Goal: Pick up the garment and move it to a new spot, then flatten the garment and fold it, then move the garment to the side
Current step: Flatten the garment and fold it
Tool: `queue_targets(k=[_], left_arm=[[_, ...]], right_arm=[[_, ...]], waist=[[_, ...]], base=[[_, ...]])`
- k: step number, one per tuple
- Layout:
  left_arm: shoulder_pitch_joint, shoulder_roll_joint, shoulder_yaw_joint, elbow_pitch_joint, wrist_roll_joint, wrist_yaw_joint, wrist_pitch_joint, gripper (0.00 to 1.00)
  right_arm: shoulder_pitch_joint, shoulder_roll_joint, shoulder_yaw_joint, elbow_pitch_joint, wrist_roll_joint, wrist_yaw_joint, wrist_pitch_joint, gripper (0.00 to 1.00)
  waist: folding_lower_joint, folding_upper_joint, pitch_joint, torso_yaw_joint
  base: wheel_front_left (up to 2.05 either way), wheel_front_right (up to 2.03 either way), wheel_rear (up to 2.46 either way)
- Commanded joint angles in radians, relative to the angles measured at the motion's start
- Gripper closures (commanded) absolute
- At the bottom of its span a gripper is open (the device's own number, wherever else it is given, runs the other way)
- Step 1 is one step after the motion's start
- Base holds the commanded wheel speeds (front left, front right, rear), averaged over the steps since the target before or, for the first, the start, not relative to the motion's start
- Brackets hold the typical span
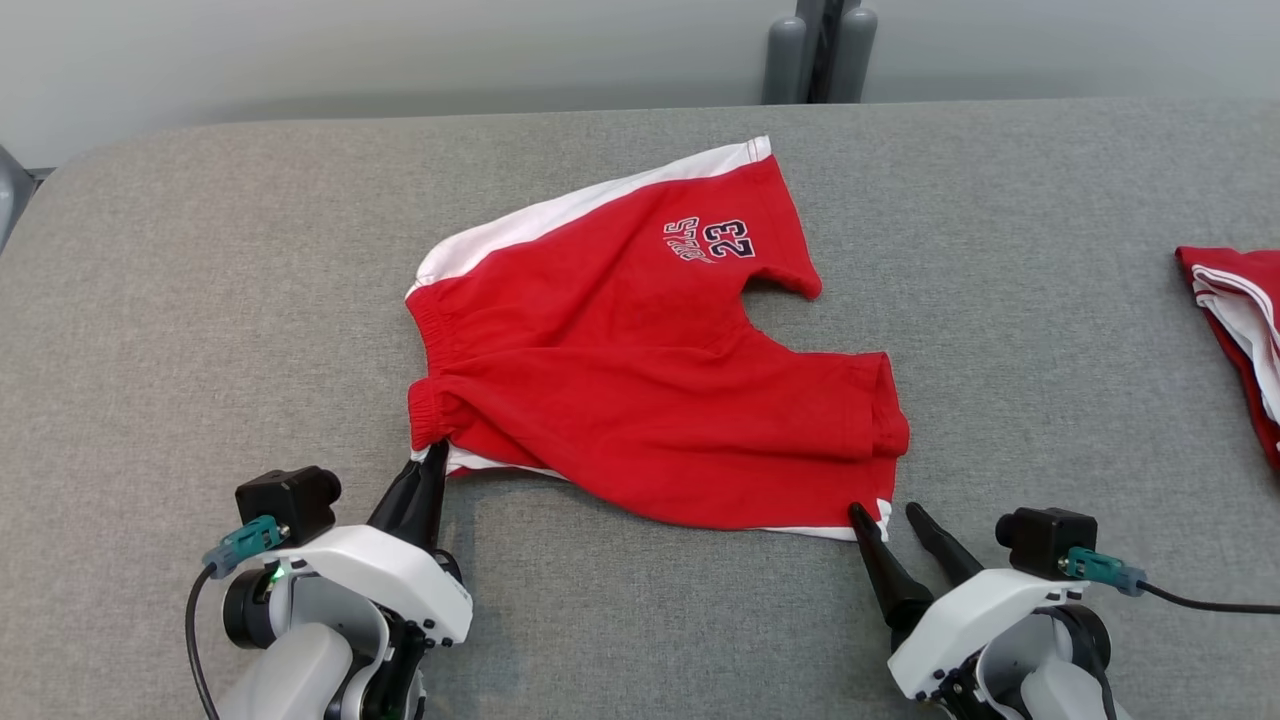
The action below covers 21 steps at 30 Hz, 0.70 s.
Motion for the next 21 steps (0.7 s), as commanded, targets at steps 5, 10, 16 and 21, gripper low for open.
queue_targets(k=[5, 10, 16, 21], left_arm=[[0.008, 0.011, -0.005, -0.011, 0.007, 0.007, 0.009, 1.00], [0.010, 0.016, -0.008, -0.016, 0.005, 0.010, 0.014, 1.00], [0.015, 0.027, -0.015, -0.023, 0.005, 0.010, 0.028, 1.00], [0.004, 0.051, -0.043, -0.037, 0.020, -0.003, 0.069, 1.00]], right_arm=[[-0.022, -0.003, 0.036, 0.056, 0.030, 0.000, 0.007, 0.00], [-0.032, -0.001, 0.071, 0.082, 0.047, 0.000, 0.024, 1.00], [-0.051, -0.003, 0.066, 0.080, 0.038, 0.000, -0.006, 1.00], [-0.077, -0.007, 0.029, 0.050, 0.014, 0.000, -0.021, 1.00]], waist=[[0.0000, 0.0000, 0.003, 0.015], [0.0000, 0.0000, 0.003, 0.019], [0.0000, 0.0000, -0.001, 0.012], [0.0000, 0.0000, -0.009, 0.003]], base=[[0.00, 0.00, 0.00], [0.00, 0.00, 0.00], [0.00, 0.00, 0.00], [0.00, 0.00, 0.00]])
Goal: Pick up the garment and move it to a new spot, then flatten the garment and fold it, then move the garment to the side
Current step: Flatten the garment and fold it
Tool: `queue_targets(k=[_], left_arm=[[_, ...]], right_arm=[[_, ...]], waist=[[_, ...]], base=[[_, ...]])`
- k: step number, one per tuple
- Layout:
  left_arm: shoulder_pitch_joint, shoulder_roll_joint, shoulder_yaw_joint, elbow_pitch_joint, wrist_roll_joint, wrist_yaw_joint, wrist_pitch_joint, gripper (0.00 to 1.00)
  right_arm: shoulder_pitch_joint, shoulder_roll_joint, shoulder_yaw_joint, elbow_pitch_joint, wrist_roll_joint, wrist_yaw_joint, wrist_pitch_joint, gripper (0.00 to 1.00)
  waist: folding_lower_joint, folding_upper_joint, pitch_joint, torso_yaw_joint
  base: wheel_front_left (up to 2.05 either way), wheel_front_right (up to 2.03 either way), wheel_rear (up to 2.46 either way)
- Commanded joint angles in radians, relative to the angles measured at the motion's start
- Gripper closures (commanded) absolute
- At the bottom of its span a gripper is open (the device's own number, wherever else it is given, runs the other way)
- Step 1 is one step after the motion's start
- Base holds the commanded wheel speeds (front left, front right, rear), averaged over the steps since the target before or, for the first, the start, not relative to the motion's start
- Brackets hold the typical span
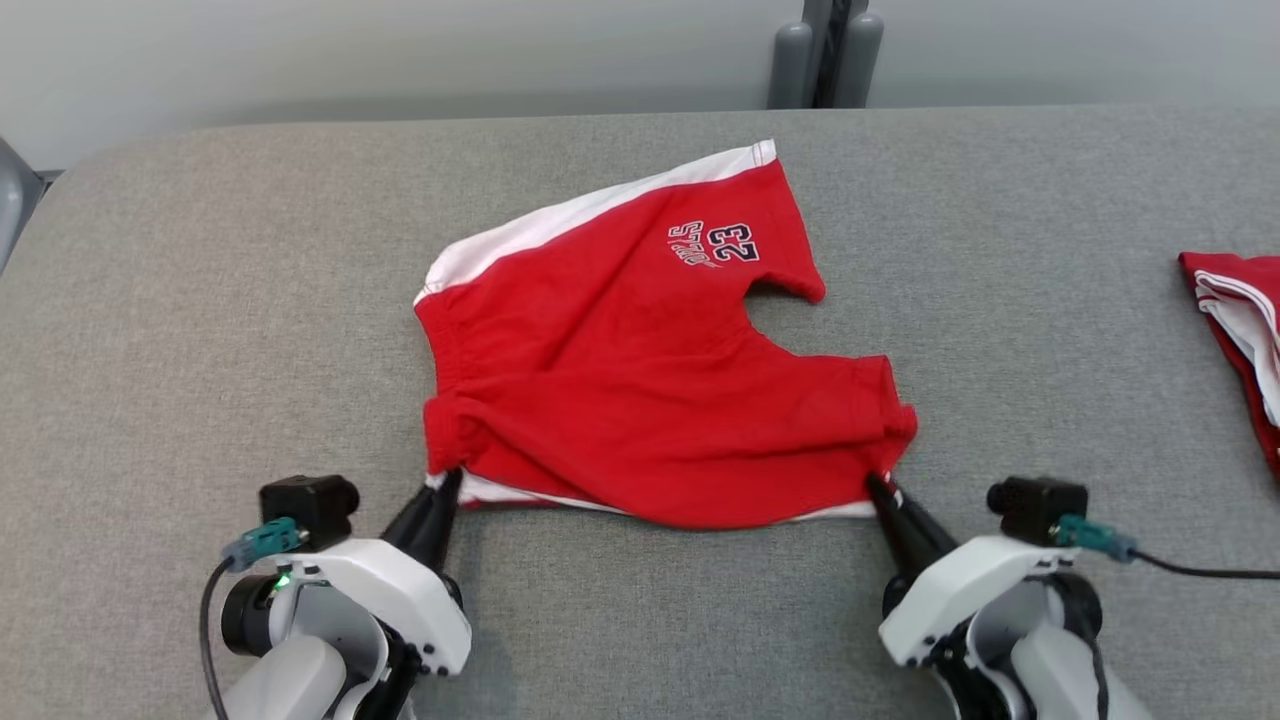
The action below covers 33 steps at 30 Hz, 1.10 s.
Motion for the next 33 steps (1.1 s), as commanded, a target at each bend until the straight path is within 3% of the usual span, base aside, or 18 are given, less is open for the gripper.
queue_targets(k=[1, 5, 8, 18, 24, 33], left_arm=[[-0.008, 0.020, -0.014, -0.007, 0.010, -0.012, 0.027, 1.00], [-0.028, 0.097, -0.105, -0.054, 0.036, -0.067, 0.193, 1.00], [-0.064, 0.170, -0.135, -0.122, 0.057, -0.085, 0.291, 1.00], [-0.201, 0.312, -0.090, -0.434, -0.077, -0.123, 0.585, 1.00], [-0.321, 0.324, -0.021, -0.500, -0.202, -0.105, 0.723, 1.00], [-0.426, 0.244, 0.125, -0.482, -0.448, -0.033, 0.801, 1.00]], right_arm=[[-0.018, -0.009, -0.015, -0.017, -0.013, 0.000, -0.006, 1.00], [-0.040, -0.033, -0.057, -0.084, -0.044, 0.000, 0.018, 1.00], [-0.061, -0.053, -0.090, -0.158, -0.063, 0.000, 0.055, 1.00], [-0.167, -0.124, -0.149, -0.447, -0.152, 0.000, 0.202, 1.00], [-0.263, -0.138, -0.175, -0.553, -0.222, 0.000, 0.221, 1.00], [-0.346, -0.146, -0.206, -0.595, -0.308, 0.000, 0.250, 1.00]], waist=[[0.0000, 0.0000, -0.007, -0.005], [0.0000, 0.0000, -0.029, -0.010], [0.0000, 0.0000, -0.046, -0.014], [0.0000, 0.0000, -0.097, -0.019], [0.0000, 0.0000, -0.118, -0.026], [0.0000, 0.0000, -0.124, -0.047]], base=[[0.00, 0.00, 0.00], [0.00, 0.00, 0.00], [0.00, 0.00, 0.00], [0.00, 0.00, 0.00], [0.00, 0.00, 0.00], [0.00, 0.00, 0.00]])
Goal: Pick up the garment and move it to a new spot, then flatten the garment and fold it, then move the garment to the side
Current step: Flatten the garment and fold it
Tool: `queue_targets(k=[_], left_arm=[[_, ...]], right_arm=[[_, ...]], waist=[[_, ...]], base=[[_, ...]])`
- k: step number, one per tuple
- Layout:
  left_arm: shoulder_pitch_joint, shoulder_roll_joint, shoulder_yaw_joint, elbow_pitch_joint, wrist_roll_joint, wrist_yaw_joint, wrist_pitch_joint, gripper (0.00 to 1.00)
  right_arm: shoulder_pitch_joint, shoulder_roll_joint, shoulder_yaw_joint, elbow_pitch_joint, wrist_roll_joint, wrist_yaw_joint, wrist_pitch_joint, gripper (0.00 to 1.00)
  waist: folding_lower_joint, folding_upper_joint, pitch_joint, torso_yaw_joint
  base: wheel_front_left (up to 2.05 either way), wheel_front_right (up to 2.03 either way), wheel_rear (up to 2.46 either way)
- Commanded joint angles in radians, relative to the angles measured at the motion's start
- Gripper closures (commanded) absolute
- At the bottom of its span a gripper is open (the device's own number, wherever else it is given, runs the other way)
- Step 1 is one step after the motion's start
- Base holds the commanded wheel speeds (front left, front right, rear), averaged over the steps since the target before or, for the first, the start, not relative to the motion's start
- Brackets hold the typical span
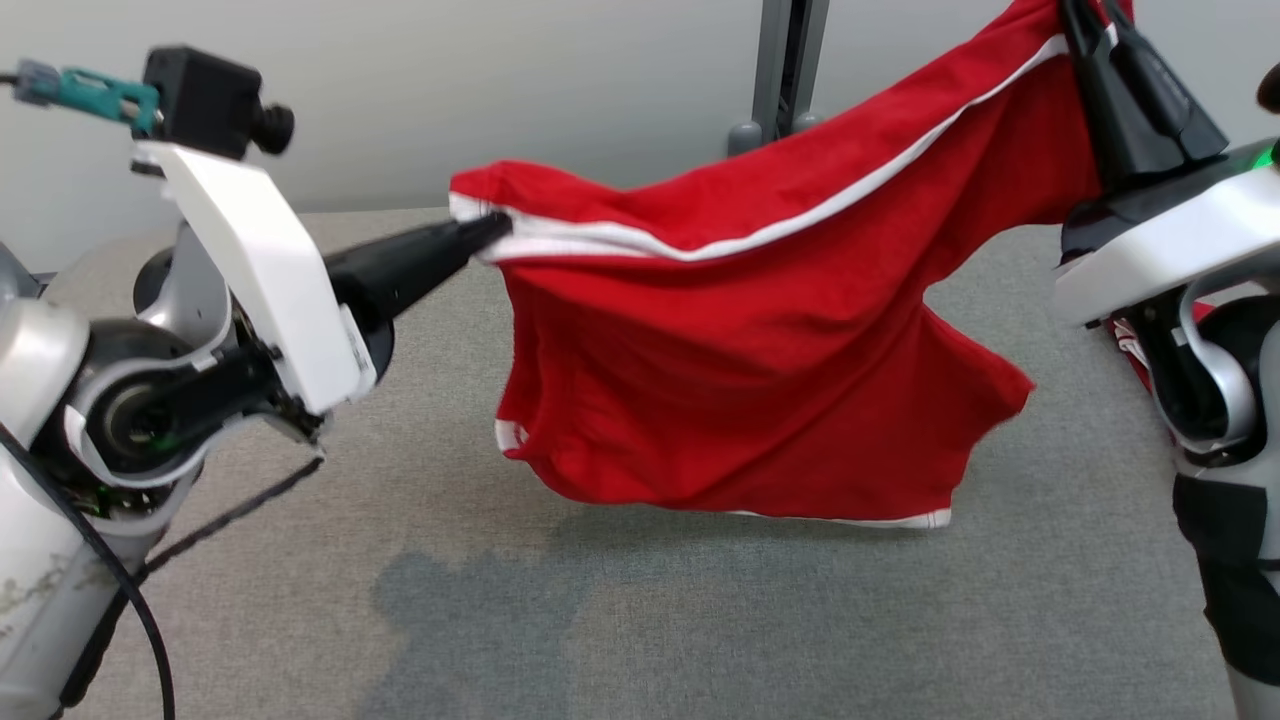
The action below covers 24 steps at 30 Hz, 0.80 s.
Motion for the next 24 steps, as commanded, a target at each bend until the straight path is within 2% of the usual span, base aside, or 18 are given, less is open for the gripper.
queue_targets(k=[1, 9, 15, 18, 21, 24], left_arm=[[-0.023, -0.009, 0.021, 0.007, -0.028, 0.014, 0.008, 1.00], [-0.107, -0.049, 0.087, 0.045, -0.083, 0.073, 0.003, 1.00], [-0.273, -0.083, 0.113, 0.141, -0.027, 0.112, -0.030, 1.00], [-0.393, -0.110, 0.107, 0.217, 0.028, 0.115, -0.062, 1.00], [-0.523, -0.139, 0.091, 0.308, 0.108, 0.091, -0.117, 1.00], [-0.656, -0.173, 0.094, 0.415, 0.188, 0.067, -0.213, 1.00]], right_arm=[[-0.018, -0.003, -0.011, -0.004, -0.014, 0.000, 0.009, 1.00], [-0.102, -0.010, -0.036, 0.026, -0.005, 0.000, 0.039, 1.00], [-0.292, -0.032, -0.034, 0.112, 0.029, 0.000, 0.061, 1.00], [-0.429, -0.043, -0.019, 0.185, 0.040, 0.000, 0.044, 1.00], [-0.570, -0.067, 0.020, 0.263, -0.009, 0.000, -0.019, 1.00], [-0.688, -0.044, 0.029, 0.355, -0.026, 0.000, -0.107, 1.00]], waist=[[0.0000, 0.0000, 0.010, -0.006], [0.0000, 0.0000, 0.098, -0.033], [0.0000, 0.0000, 0.245, -0.060], [0.0000, 0.0000, 0.329, -0.074], [0.0000, 0.0000, 0.409, -0.089], [0.0000, 0.0000, 0.482, -0.107]], base=[[0.00, 0.00, 0.00], [0.00, 0.00, 0.00], [0.00, 0.00, 0.00], [0.00, 0.00, 0.00], [0.00, 0.00, 0.00], [0.00, 0.00, 0.00]])
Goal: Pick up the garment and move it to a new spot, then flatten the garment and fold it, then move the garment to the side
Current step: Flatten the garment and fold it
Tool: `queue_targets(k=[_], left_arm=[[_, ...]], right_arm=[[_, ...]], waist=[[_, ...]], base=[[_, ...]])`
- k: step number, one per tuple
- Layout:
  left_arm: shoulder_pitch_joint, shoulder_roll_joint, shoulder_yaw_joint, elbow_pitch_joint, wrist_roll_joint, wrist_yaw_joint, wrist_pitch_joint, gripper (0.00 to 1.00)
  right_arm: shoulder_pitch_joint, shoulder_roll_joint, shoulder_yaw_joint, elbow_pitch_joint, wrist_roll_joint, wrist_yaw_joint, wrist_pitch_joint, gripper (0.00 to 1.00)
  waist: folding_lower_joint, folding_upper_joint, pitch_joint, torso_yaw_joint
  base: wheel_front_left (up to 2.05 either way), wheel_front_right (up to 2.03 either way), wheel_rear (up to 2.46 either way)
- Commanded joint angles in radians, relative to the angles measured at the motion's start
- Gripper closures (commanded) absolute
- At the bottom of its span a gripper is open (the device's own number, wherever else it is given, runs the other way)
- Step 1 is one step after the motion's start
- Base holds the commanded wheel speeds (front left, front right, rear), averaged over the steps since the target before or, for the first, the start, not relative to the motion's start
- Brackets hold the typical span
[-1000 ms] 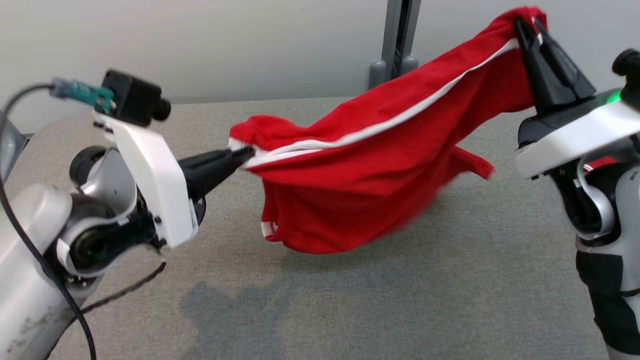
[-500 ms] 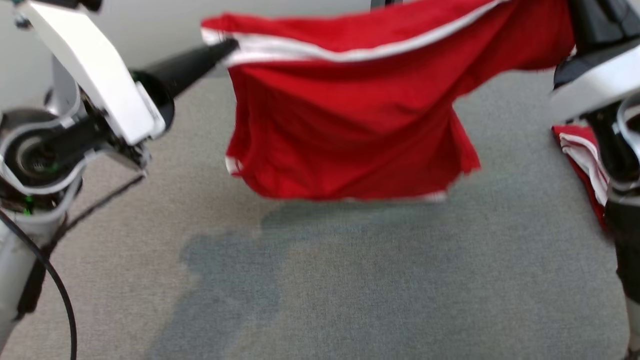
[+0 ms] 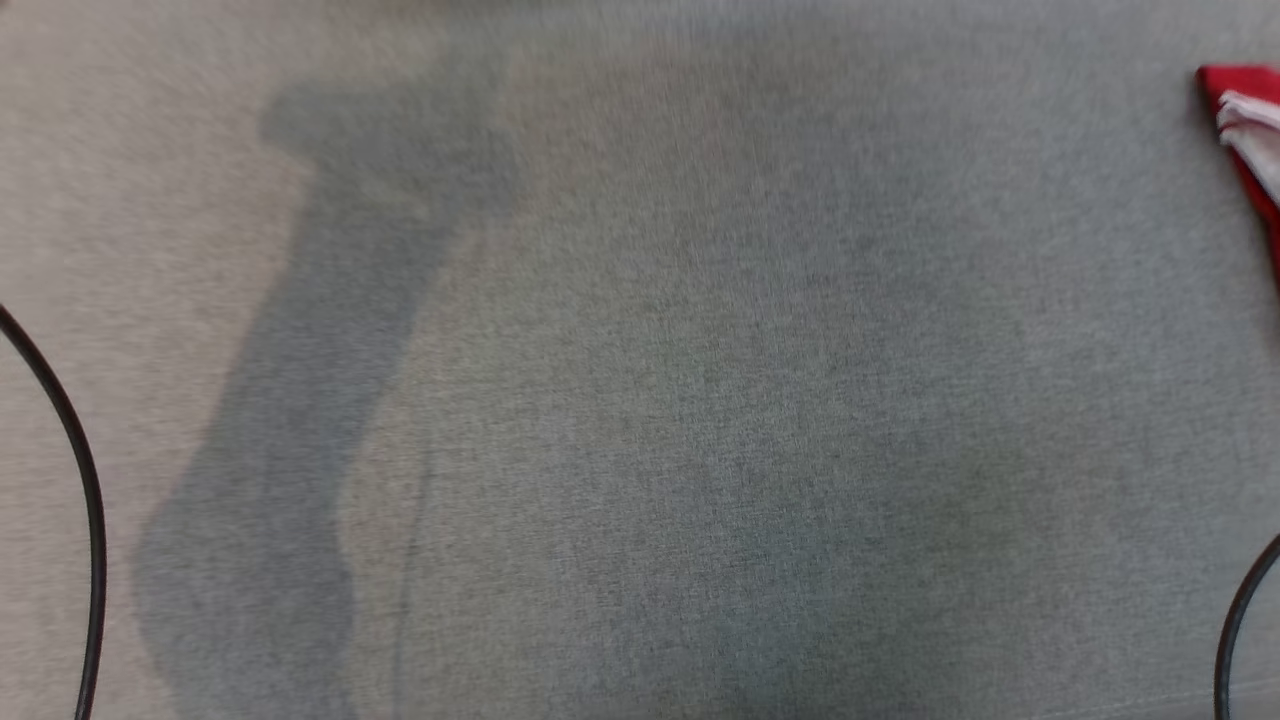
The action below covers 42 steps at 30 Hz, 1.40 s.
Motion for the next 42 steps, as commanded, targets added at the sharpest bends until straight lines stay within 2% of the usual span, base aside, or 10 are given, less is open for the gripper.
queue_targets(k=[1, 5, 8, 13, 19, 25, 31, 42], left_arm=[[-0.066, -0.019, 0.005, 0.063, 0.039, -0.024, -0.062, 1.00], [-0.174, -0.071, 0.014, 0.214, 0.102, -0.091, -0.225, 1.00], [-0.222, -0.099, 0.011, 0.306, 0.145, -0.138, -0.339, 1.00], [-0.222, -0.132, -0.041, 0.458, 0.227, -0.206, -0.487, 1.00], [-0.147, -0.158, -0.138, 0.622, 0.304, -0.274, -0.556, 1.00], [-0.056, -0.162, -0.215, 0.730, 0.332, -0.311, -0.551, 1.00], [0.032, -0.153, -0.291, 0.762, 0.333, -0.323, -0.464, 1.00], [0.163, -0.032, -0.517, 0.622, 0.327, -0.323, -0.268, 1.00]], right_arm=[[-0.055, 0.013, -0.013, 0.052, -0.015, -0.001, -0.062, 1.00], [-0.145, 0.062, -0.050, 0.173, -0.064, -0.001, -0.213, 1.00], [-0.178, 0.098, -0.072, 0.255, -0.098, -0.001, -0.283, 1.00], [-0.145, 0.141, -0.044, 0.370, -0.133, -0.001, -0.312, 1.00], [-0.044, 0.167, 0.035, 0.438, -0.116, -0.001, -0.313, 1.00], [0.053, 0.169, 0.112, 0.496, -0.059, -0.001, -0.313, 1.00], [0.111, 0.141, 0.166, 0.590, -0.024, -0.001, -0.313, 1.00], [0.137, 0.096, 0.292, 0.775, 0.064, -0.002, -0.275, 1.00]], waist=[[0.0000, 0.0000, 0.123, -0.042], [0.0000, 0.0000, 0.190, -0.055], [0.0000, 0.0000, 0.233, -0.057], [0.0000, 0.0000, 0.273, -0.046], [0.0000, 0.0000, 0.269, -0.019], [0.0000, 0.0000, 0.220, 0.001], [0.0000, 0.0000, 0.165, 0.014], [0.0000, 0.0000, 0.097, 0.025]], base=[[0.00, 0.00, 0.00], [0.00, 0.00, 0.00], [0.00, 0.00, 0.00], [0.00, 0.00, 0.00], [0.00, 0.00, 0.00], [0.00, 0.00, 0.00], [0.00, 0.00, 0.00], [0.00, 0.00, 0.00]])
